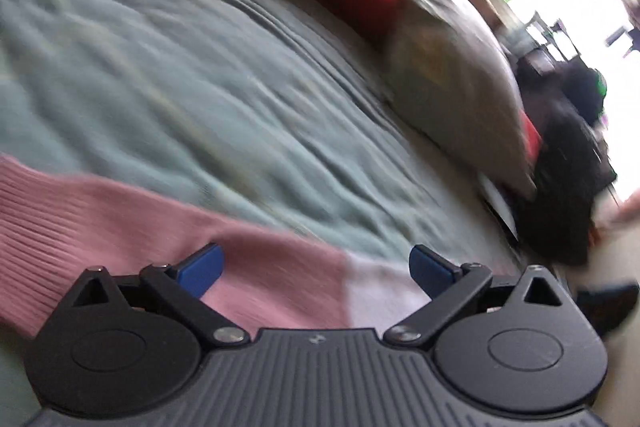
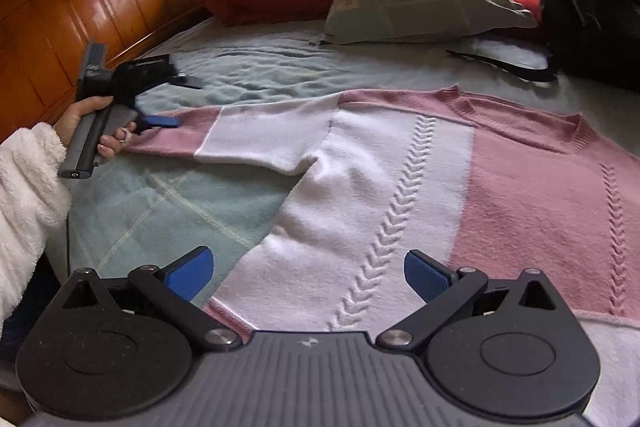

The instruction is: Fold clothes

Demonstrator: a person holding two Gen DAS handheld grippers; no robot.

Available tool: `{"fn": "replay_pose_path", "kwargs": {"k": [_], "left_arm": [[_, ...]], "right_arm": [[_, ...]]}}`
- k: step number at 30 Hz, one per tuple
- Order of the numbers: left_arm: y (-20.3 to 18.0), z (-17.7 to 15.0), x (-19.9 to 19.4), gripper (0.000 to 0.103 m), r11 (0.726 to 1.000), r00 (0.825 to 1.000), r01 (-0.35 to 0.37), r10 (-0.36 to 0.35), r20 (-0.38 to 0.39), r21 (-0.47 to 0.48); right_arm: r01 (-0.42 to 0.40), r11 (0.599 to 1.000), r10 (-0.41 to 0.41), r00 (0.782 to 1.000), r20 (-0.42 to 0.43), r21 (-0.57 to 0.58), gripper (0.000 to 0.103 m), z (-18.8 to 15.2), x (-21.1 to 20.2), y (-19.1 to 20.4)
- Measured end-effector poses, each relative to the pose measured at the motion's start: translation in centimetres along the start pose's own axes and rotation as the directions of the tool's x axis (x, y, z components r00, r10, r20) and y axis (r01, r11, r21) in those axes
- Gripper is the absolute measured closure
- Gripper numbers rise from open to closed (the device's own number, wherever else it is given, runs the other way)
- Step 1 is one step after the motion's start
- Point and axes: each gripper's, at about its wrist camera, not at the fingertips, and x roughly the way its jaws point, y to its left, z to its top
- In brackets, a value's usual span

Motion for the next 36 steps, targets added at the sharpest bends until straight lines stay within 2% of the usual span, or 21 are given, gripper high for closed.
{"fn": "replay_pose_path", "kwargs": {"k": [2, 4, 7, 9, 11, 13, 16, 17, 20, 22, 23, 24, 25, 26, 27, 29, 30, 31, 33, 35, 36], "left_arm": [[-0.4, -0.3, -0.8, 0.004, 1.0, 0.999, -0.024, 0.024, 0.029, -0.005], [-2.2, -1.3, -1.4, 0.004, 0.997, 0.999, -0.021, 0.018, 0.043, 0.07], [-4.8, -3.5, -1.4, 0.003, 0.979, 0.997, 0.077, -0.074, -0.023, 0.19], [-6.0, -4.8, -0.9, 0.003, 0.961, 0.993, 0.106, -0.091, -0.071, 0.256], [-5.7, -5.3, -0.1, 0.003, 0.957, 0.997, -0.031, 0.049, -0.058, 0.29], [-4.8, -5.4, 0.2, 0.006, 0.939, 0.979, -0.189, 0.202, -0.017, 0.287], [-5.8, -6.0, -1.4, 0.006, 0.909, 0.966, -0.257, 0.253, 0.054, 0.329], [-6.9, -6.6, -2.0, 0.006, 0.898, 0.967, -0.252, 0.245, 0.066, 0.362], [-11.3, -8.9, -3.6, 0.005, 0.862, 0.99, -0.141, 0.128, 0.06, 0.488], [-14.7, -11.1, -4.3, 0.005, 0.837, 1.0, -0.01, 0.011, 0.001, 0.546], [-16.5, -12.4, -4.5, 0.004, 0.818, 0.997, 0.076, -0.066, -0.038, 0.57], [-18.2, -13.7, -4.5, 0.003, 0.795, 0.986, 0.165, -0.138, -0.091, 0.584], [-19.7, -15.2, -4.1, 0.003, 0.771, 0.966, 0.258, -0.203, -0.158, 0.583], [-21.2, -16.6, -3.7, 0.002, 0.74, 0.938, 0.348, -0.266, -0.225, 0.575], [-22.4, -17.8, -3.0, 0.002, 0.718, 0.913, 0.407, -0.3, -0.276, 0.565], [-24.2, -20.0, -0.9, 0.002, 0.708, 0.891, 0.449, -0.304, -0.338, 0.545], [-24.9, -20.8, 0.2, 0.002, 0.71, 0.884, 0.457, -0.295, -0.362, 0.536], [-25.1, -21.2, 1.6, 0.002, 0.725, 0.888, 0.442, -0.27, -0.372, 0.528], [-24.3, -21.2, 3.8, 0.003, 0.771, 0.908, 0.383, -0.211, -0.363, 0.508], [-22.7, -21.0, 5.2, 0.004, 0.816, 0.934, 0.298, -0.144, -0.326, 0.495], [-21.8, -20.6, 5.4, 0.004, 0.828, 0.94, 0.284, -0.142, -0.31, 0.484]], "right_arm": [[0.004, 1.0, -0.004, 1.0, 0.002, 0.007, 0.0, -0.1, -0.2, -0.1], [0.006, 1.0, -0.006, 1.0, 0.002, 0.011, 0.0, -0.2, -0.3, -0.2], [0.007, 1.0, -0.007, 1.0, 0.0, 0.002, 0.0, -0.3, -0.4, 0.2], [0.008, 1.0, -0.008, 1.0, -0.002, -0.004, 0.0, -0.4, -0.4, 0.4], [0.012, 1.0, -0.012, 1.0, 0.002, -0.012, 0.0, -0.6, -0.8, 0.5], [0.026, 1.0, -0.026, 1.0, 0.008, -0.014, 0.0, -0.9, -1.5, 0.2], [0.059, 0.998, -0.059, 0.998, 0.01, 0.0, 0.0, -1.6, -2.3, -0.9], [0.07, 0.997, -0.07, 0.997, 0.011, 0.006, 0.0, -1.9, -2.6, -1.3], [0.102, 0.994, -0.102, 0.995, 0.003, 0.036, 0.0, -2.9, -3.2, -2.7], [0.12, 0.991, -0.119, 0.993, -0.007, 0.054, 0.0, -3.6, -3.5, -3.5], [0.129, 0.99, -0.129, 0.992, -0.011, 0.064, 0.0, -4.0, -3.7, -3.8], [0.133, 0.988, -0.133, 0.991, -0.014, 0.072, 0.0, -4.4, -3.9, -4.1], [0.133, 0.988, -0.133, 0.991, -0.015, 0.078, 0.0, -4.8, -4.2, -4.4], [0.136, 0.987, -0.135, 0.991, -0.015, 0.085, 0.0, -5.2, -4.6, -4.6], [0.141, 0.986, -0.14, 0.99, -0.014, 0.092, 0.0, -5.6, -5.0, -4.9], [0.152, 0.983, -0.152, 0.988, -0.01, 0.107, 0.0, -6.4, -5.9, -5.5], [0.158, 0.981, -0.158, 0.987, -0.008, 0.114, 0.0, -6.7, -6.3, -5.9], [0.16, 0.979, -0.161, 0.987, -0.006, 0.123, 0.0, -7.1, -6.8, -6.3], [0.159, 0.977, -0.16, 0.987, -0.003, 0.141, 0.0, -7.9, -7.7, -7.3], [0.156, 0.975, -0.158, 0.987, -0.001, 0.16, 0.0, -8.8, -8.6, -8.3], [0.155, 0.973, -0.157, 0.988, -0.003, 0.169, 0.0, -9.2, -8.8, -8.9]]}}
